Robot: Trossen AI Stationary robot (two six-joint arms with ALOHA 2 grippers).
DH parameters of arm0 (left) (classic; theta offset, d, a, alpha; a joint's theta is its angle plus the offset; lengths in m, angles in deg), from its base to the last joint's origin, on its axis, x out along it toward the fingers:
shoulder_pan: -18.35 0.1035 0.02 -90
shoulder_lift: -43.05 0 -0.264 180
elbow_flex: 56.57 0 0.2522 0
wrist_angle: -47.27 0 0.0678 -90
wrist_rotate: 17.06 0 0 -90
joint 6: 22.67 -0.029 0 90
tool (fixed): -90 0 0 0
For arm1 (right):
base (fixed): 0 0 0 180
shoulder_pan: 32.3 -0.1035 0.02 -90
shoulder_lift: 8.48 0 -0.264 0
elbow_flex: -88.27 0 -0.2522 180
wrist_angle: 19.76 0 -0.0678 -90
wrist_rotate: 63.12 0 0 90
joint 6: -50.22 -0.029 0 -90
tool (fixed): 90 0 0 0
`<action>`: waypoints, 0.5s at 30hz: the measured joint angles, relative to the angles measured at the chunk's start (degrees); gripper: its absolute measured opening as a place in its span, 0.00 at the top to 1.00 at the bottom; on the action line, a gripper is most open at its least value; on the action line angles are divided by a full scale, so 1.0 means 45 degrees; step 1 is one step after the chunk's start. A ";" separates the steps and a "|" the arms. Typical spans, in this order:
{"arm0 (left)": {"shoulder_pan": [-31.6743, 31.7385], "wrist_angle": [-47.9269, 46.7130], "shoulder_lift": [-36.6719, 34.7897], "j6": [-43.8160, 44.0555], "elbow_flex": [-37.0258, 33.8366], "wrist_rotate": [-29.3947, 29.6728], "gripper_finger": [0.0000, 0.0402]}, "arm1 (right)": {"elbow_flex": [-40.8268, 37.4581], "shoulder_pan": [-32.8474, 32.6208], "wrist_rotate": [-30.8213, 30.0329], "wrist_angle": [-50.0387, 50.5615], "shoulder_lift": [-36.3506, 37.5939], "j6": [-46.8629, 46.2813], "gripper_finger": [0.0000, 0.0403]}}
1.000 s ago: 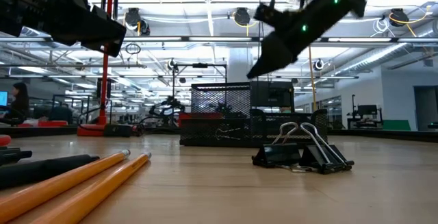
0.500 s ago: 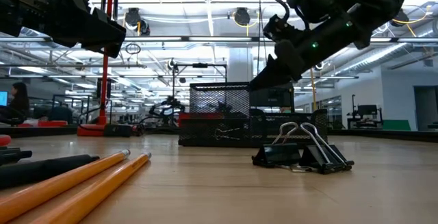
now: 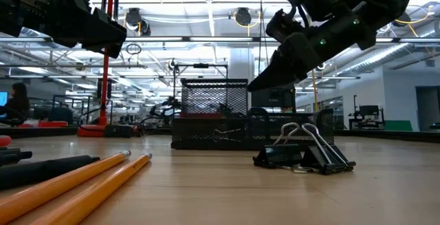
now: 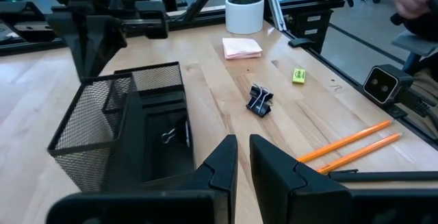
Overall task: Pick and place office supplies into organizer
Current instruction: Adjust the black desk organizer, then put the black binder clip into the black desk organizer
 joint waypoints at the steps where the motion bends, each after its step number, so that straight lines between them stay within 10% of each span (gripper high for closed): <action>1: 0.0000 0.0000 0.0000 0.0000 0.0000 0.0000 0.88 | 0.0000 -0.0044 -0.0045 -0.0003 0.0000 0.0004 1.00; 15: -0.0005 0.0000 0.0000 -0.0005 0.0000 0.0010 0.88 | -0.0010 -0.0404 -0.1045 0.0849 0.2259 0.0865 0.95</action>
